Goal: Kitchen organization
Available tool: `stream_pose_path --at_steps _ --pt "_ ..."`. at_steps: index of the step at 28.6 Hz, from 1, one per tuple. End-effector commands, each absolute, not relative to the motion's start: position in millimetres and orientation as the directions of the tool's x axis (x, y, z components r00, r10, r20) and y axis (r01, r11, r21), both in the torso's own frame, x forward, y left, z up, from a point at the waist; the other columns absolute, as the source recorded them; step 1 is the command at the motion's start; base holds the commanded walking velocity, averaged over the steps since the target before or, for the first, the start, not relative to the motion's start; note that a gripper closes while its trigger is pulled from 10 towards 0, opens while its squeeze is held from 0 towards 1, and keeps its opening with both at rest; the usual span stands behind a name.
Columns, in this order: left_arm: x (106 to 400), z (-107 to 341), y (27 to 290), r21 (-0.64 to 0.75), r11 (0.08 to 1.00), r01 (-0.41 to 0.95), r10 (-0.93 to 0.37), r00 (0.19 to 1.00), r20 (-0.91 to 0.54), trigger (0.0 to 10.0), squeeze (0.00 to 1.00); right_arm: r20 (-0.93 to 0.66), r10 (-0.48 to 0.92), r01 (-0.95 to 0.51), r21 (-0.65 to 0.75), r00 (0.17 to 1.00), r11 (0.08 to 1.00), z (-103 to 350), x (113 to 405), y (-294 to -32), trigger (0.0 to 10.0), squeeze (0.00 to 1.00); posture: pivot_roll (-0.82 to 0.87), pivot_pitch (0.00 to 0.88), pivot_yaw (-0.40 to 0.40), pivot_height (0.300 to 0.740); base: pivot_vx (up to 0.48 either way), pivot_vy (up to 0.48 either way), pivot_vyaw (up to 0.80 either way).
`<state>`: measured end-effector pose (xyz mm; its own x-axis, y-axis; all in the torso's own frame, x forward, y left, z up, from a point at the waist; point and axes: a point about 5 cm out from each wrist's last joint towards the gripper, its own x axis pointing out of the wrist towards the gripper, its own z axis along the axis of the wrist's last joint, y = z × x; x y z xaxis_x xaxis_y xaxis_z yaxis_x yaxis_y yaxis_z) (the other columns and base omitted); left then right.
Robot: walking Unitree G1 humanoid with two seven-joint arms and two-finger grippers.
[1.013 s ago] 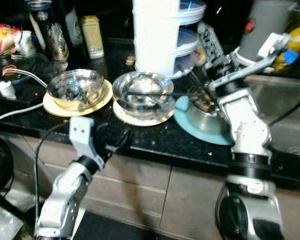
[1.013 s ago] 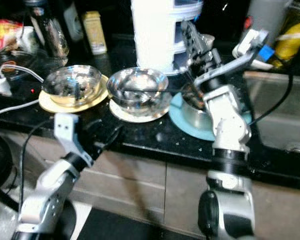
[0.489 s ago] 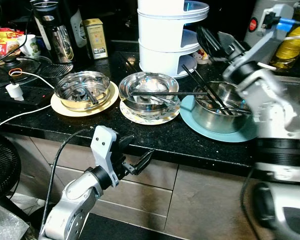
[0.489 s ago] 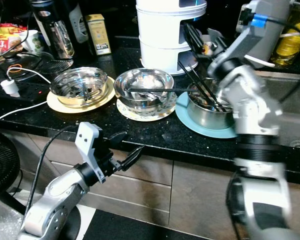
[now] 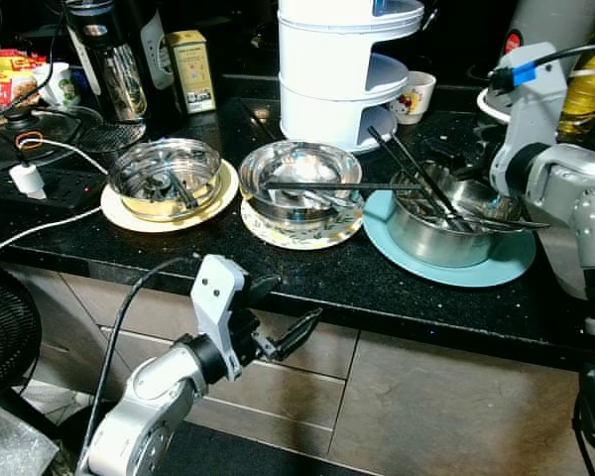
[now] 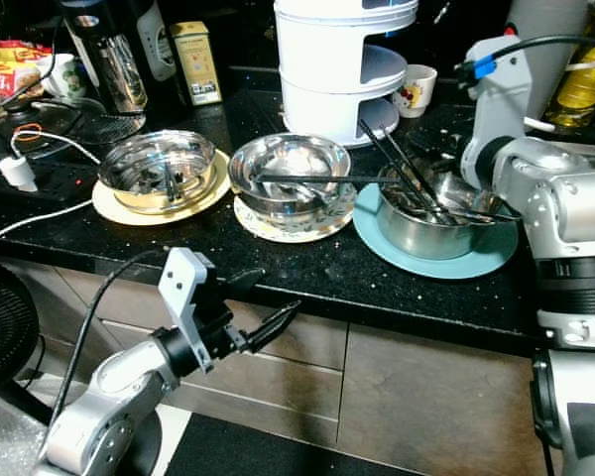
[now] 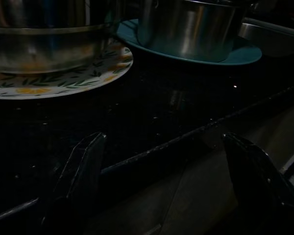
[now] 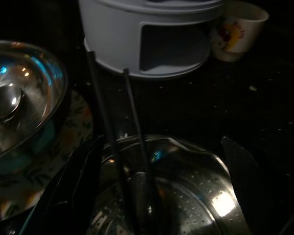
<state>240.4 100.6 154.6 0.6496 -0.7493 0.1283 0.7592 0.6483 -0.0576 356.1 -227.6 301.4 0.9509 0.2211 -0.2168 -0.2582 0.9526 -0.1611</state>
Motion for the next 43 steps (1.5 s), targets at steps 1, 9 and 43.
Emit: stream_pose_path --at_steps 1,9,43 --pt "238 153 101 -0.058 0.637 0.769 -0.761 0.639 0.113 10.0 0.00 -0.259 0.235 -0.290 -0.202 0.937 0.935 301 353 -221 10.0 0.00 0.05 0.000 0.009 0.740 0.000 0.000 0.00" --pt "237 157 99 -0.046 0.624 0.780 -0.772 0.625 0.119 10.0 0.00 -0.337 0.246 -0.339 -0.252 0.909 0.906 297 349 -216 10.0 0.00 0.05 0.000 0.004 0.740 0.000 0.000 0.00" --pt "236 174 95 -0.036 0.634 0.773 -0.756 0.629 0.182 10.0 0.00 -0.513 0.122 -0.326 -0.328 0.850 0.887 266 362 -217 0.0 0.00 0.06 0.000 -0.021 0.740 0.000 0.000 0.00"
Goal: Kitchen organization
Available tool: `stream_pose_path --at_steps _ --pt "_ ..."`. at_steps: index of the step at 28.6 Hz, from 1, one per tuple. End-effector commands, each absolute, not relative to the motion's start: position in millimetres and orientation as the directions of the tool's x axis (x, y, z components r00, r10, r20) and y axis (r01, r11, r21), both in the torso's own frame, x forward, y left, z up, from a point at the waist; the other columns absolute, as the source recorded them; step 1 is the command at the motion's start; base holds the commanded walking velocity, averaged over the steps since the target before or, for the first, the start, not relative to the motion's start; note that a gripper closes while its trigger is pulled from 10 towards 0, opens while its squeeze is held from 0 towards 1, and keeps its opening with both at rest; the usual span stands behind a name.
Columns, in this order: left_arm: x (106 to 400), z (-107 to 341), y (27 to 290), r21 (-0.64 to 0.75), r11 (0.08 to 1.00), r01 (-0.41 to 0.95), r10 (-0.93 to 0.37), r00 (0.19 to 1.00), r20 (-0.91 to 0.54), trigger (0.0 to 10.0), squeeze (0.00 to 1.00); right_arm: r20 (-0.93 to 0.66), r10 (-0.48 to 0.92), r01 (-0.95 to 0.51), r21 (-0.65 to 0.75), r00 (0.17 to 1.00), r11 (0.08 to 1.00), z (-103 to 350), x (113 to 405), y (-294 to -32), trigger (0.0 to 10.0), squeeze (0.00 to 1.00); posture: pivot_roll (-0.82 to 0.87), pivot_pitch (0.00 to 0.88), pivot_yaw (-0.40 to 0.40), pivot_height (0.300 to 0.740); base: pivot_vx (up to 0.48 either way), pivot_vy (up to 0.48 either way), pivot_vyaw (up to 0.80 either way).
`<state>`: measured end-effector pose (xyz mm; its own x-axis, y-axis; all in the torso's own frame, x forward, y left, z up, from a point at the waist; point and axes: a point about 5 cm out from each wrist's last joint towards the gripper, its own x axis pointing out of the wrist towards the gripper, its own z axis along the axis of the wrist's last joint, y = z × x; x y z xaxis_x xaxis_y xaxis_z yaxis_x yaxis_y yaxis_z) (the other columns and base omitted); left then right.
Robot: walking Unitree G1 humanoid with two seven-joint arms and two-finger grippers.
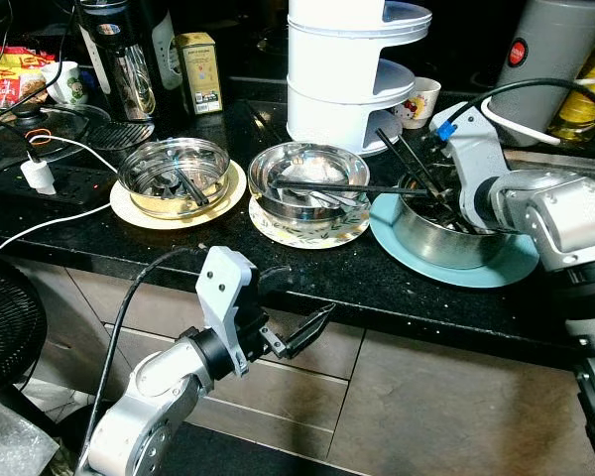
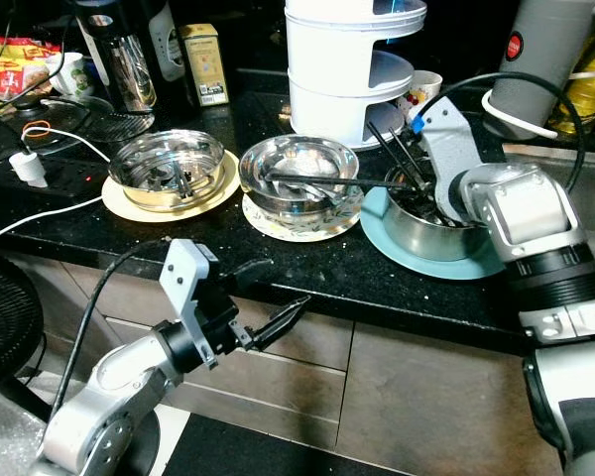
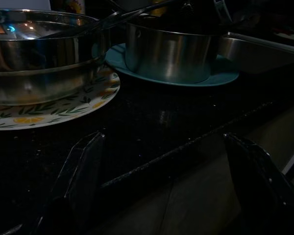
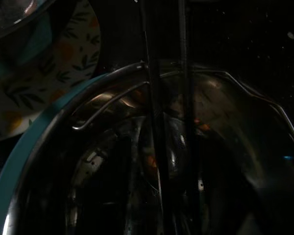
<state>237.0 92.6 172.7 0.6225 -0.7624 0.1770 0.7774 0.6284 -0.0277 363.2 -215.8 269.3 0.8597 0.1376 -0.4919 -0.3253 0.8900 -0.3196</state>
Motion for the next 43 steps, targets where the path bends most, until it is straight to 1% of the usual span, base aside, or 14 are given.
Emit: stream_pose_path --at_steps 1,9,11,18,19,20,21,22,26,27,31,34,36,43 --pt "236 174 95 -0.034 0.633 0.773 -0.757 0.628 0.181 10.0 0.00 -0.518 0.121 -0.327 -0.329 0.847 0.886 266 362 -218 0.0 0.00 0.06 0.000 -0.021 0.740 0.000 0.000 0.00" --pt "238 179 94 -0.027 0.634 0.773 -0.756 0.626 0.192 10.0 0.00 -0.499 0.123 -0.308 -0.307 0.858 0.900 271 364 -221 0.0 0.00 0.06 0.000 -0.022 0.740 0.000 0.000 0.00" --pt "238 179 94 -0.026 0.634 0.773 -0.755 0.626 0.195 10.0 0.00 -0.448 0.123 -0.277 -0.298 0.885 0.913 276 367 -223 0.0 0.00 0.06 0.000 -0.020 0.740 0.000 0.000 0.00" --pt "239 181 94 -0.023 0.632 0.774 -0.756 0.623 0.201 10.0 0.00 -0.357 0.199 -0.293 -0.231 0.913 0.928 286 369 -215 0.0 0.00 0.06 0.000 -0.019 0.740 0.000 0.000 0.00" --pt "239 182 93 -0.022 0.632 0.775 -0.756 0.623 0.202 10.0 0.00 -0.328 0.217 -0.293 -0.204 0.919 0.934 290 369 -215 0.0 0.00 0.05 0.000 -0.016 0.740 0.000 0.000 0.00" --pt "239 183 93 -0.020 0.631 0.775 -0.756 0.621 0.205 10.0 0.00 -0.222 0.275 -0.306 -0.117 0.935 0.945 301 371 -212 0.0 0.00 0.05 0.000 -0.014 0.740 0.000 0.000 0.00" --pt "239 183 93 -0.020 0.631 0.775 -0.756 0.621 0.205 10.0 0.00 -0.222 0.275 -0.306 -0.117 0.935 0.945 301 371 -212 0.0 0.00 0.05 0.000 -0.014 0.740 0.000 0.000 0.00" --pt "240 184 93 -0.018 0.631 0.775 -0.756 0.620 0.209 10.0 0.00 -0.149 0.309 -0.317 -0.031 0.939 0.948 308 371 -212 0.0 0.00 0.05 0.000 -0.014 0.740 0.000 0.000 0.00" --pt "240 184 93 -0.017 0.631 0.776 -0.756 0.620 0.211 10.0 0.00 -0.100 0.327 -0.327 0.017 0.940 0.945 311 372 -212 0.0 0.00 0.05 0.000 -0.011 0.740 0.000 0.000 0.00" --pt "240 186 93 -0.017 0.629 0.777 -0.757 0.617 0.216 10.0 0.00 -0.020 0.339 -0.337 0.069 0.940 0.939 316 372 -214 0.0 0.00 0.05 0.000 -0.011 0.740 0.000 0.000 0.00" --pt "240 187 92 -0.017 0.628 0.778 -0.757 0.616 0.220 10.0 0.00 0.057 0.329 -0.333 0.112 0.943 0.936 322 372 -218 0.0 0.00 0.05 0.000 -0.009 0.740 0.000 0.000 0.00" --pt "241 192 93 -0.020 0.631 0.776 -0.750 0.616 0.243 10.0 0.00 0.194 0.287 -0.329 0.238 0.938 0.914 332 370 -226 0.0 0.00 0.05 0.000 -0.005 0.740 0.000 0.000 0.00" --pt "241 192 93 -0.021 0.631 0.775 -0.749 0.616 0.244 10.0 0.00 0.182 0.285 -0.323 0.235 0.941 0.917 330 371 -227 0.0 0.00 0.05 0.000 -0.004 0.740 0.000 0.000 0.00" --pt "242 192 92 -0.021 0.626 0.779 -0.752 0.612 0.244 10.0 0.00 0.082 0.253 -0.262 0.132 0.964 0.956 312 375 -227 0.0 0.00 0.05 0.000 -0.003 0.740 0.000 0.000 0.00"
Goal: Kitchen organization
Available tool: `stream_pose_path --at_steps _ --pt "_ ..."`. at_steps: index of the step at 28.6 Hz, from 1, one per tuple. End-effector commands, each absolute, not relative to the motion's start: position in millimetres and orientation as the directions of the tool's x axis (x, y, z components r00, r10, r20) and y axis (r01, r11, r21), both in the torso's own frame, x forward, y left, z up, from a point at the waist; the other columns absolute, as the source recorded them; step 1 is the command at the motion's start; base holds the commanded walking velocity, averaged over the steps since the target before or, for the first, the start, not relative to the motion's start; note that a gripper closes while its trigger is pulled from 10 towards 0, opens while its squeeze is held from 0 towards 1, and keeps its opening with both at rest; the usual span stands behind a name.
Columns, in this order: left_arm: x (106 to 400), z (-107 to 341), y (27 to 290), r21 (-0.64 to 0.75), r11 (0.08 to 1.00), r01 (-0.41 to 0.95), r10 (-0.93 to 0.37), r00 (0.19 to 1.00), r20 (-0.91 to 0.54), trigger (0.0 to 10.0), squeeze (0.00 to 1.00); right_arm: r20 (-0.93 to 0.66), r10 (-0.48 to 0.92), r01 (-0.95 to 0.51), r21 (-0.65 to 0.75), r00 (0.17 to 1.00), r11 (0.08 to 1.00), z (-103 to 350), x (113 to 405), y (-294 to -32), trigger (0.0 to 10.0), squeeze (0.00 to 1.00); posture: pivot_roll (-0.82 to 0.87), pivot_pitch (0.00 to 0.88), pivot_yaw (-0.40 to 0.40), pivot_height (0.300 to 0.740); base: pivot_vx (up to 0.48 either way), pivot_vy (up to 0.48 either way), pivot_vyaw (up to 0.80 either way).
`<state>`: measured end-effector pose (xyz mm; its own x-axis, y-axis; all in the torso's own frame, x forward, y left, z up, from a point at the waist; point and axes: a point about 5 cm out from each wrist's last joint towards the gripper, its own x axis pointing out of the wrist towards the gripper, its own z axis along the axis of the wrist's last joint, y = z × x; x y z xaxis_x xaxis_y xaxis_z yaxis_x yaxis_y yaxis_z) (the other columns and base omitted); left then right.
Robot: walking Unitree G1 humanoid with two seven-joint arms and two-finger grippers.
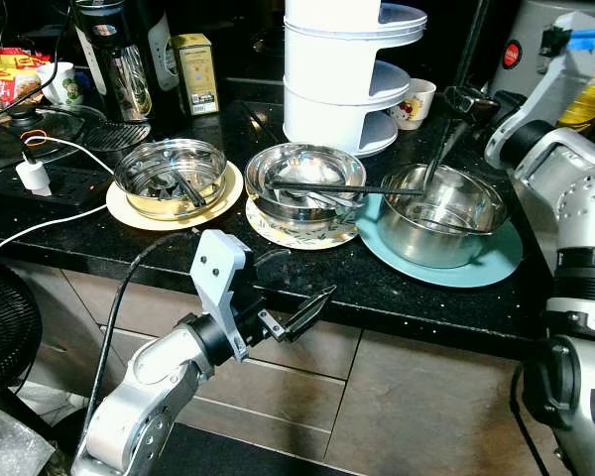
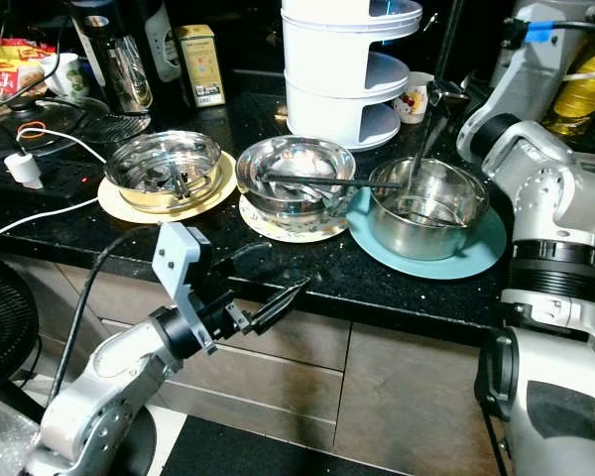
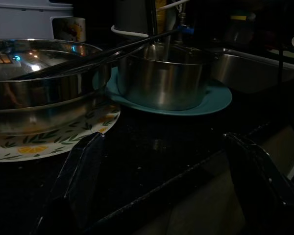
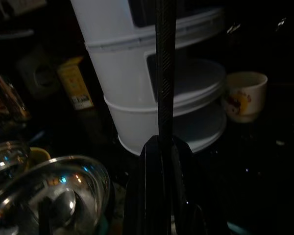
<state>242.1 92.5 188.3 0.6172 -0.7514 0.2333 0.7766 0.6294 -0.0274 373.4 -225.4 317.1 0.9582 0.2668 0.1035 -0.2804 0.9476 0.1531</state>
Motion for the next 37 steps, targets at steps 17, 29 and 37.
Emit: stream_pose_path --at_steps 17,29,37 --pt "243 202 89 -0.032 0.621 0.783 -0.743 0.601 0.294 10.0 0.00 0.360 0.315 -0.430 0.307 0.878 0.849 337 365 -222 4.0 0.00 0.05 0.000 -0.003 0.740 0.000 0.000 -0.04" --pt "230 208 76 -0.086 0.520 0.850 -0.793 0.517 0.322 10.0 0.00 0.384 0.265 -0.385 0.280 0.885 0.879 337 364 -226 10.0 0.00 0.05 0.000 -0.001 0.740 0.000 0.000 -0.58" --pt "248 212 89 -0.114 0.642 0.758 -0.695 0.638 0.330 10.0 0.00 0.291 0.291 -0.347 0.163 0.911 0.924 320 370 -210 10.0 0.00 0.05 0.000 0.000 0.740 0.000 0.000 0.00"
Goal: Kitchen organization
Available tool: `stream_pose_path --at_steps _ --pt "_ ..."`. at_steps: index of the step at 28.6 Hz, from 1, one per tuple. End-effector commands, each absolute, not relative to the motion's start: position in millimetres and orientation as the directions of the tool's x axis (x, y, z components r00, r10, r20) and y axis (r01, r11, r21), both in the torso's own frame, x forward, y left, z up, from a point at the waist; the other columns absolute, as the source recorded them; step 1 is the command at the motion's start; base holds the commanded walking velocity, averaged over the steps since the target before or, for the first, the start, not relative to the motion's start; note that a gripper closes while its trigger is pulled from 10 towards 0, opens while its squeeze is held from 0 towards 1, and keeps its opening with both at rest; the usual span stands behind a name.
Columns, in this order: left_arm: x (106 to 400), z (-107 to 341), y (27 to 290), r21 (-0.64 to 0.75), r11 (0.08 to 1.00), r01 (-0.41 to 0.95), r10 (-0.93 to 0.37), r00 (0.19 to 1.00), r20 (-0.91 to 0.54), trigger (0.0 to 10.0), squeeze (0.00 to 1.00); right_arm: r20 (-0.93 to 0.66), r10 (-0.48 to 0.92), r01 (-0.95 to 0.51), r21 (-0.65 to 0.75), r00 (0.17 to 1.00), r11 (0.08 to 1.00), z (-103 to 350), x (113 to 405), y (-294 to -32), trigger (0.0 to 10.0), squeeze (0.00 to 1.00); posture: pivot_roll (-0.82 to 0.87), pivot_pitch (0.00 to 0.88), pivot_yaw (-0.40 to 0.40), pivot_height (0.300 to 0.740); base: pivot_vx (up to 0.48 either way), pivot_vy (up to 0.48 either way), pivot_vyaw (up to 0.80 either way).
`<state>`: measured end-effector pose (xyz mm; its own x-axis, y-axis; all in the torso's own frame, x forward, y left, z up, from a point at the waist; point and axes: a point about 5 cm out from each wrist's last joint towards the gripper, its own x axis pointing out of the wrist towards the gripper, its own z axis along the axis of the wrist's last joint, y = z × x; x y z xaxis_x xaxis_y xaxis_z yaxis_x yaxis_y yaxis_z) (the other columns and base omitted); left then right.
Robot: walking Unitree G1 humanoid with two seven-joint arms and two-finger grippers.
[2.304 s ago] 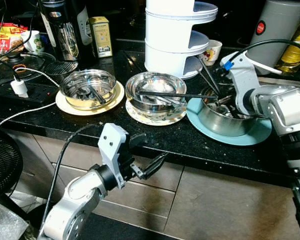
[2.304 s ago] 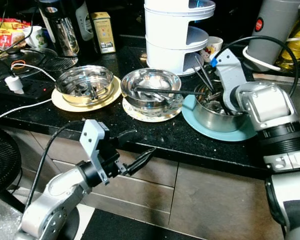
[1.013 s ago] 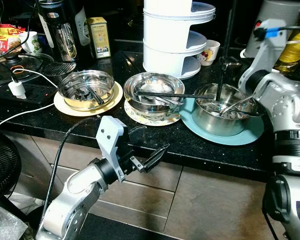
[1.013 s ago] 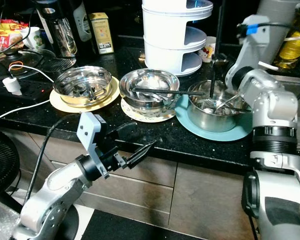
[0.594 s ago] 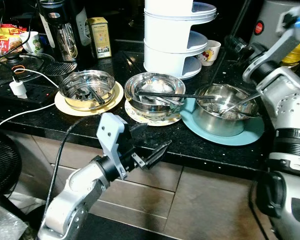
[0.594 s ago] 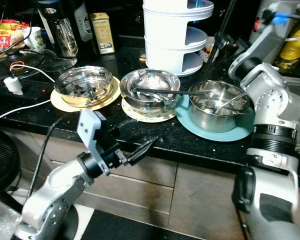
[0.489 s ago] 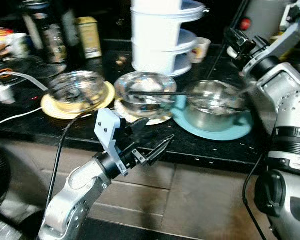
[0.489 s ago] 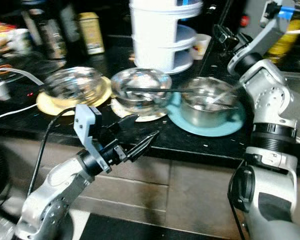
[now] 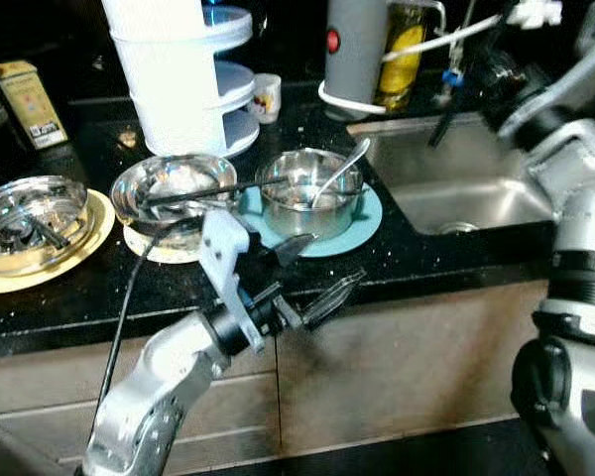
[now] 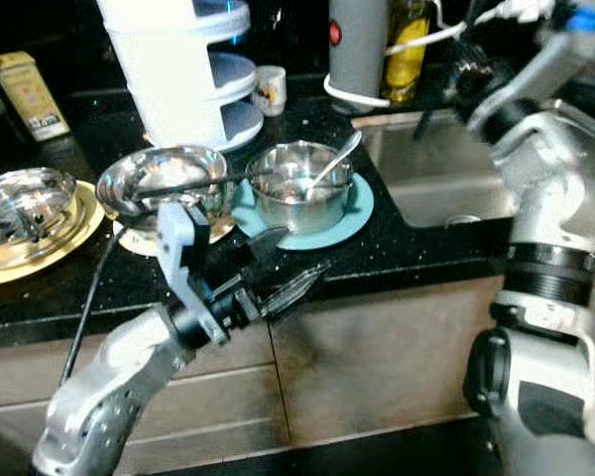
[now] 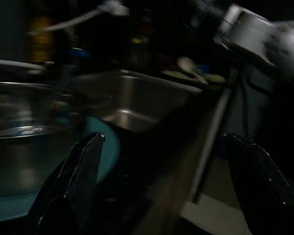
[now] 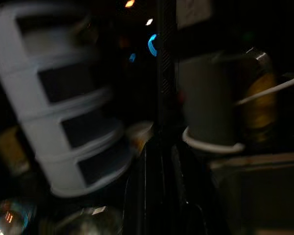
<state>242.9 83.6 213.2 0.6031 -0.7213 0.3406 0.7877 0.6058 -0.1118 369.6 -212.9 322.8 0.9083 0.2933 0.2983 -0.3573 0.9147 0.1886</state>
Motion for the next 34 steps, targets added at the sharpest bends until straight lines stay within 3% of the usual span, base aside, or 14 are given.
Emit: stream_pose_path --at_steps 1,6,23,34 --pt "249 212 91 -0.113 0.653 0.749 -0.688 0.649 0.325 10.0 0.00 0.280 0.291 -0.343 0.158 0.915 0.926 317 371 -209 10.0 0.00 0.05 0.000 0.000 0.740 0.000 0.000 0.00" --pt "250 211 93 -0.106 0.661 0.743 -0.688 0.656 0.310 10.0 0.00 0.259 0.313 -0.358 0.151 0.914 0.921 308 372 -196 10.0 0.00 0.05 0.000 0.001 0.740 0.000 -0.328 0.00" --pt "250 212 88 -0.119 0.657 0.745 -0.685 0.655 0.319 10.0 0.00 0.246 0.305 -0.334 0.086 0.920 0.939 308 374 -190 10.0 0.00 0.04 0.000 -0.007 0.740 0.000 -0.390 0.00" --pt "251 214 87 -0.122 0.659 0.742 -0.678 0.657 0.329 10.0 0.00 0.180 0.308 -0.301 -0.067 0.934 0.951 296 377 -179 10.0 0.00 0.04 0.000 -0.010 0.740 0.000 -0.392 0.00"
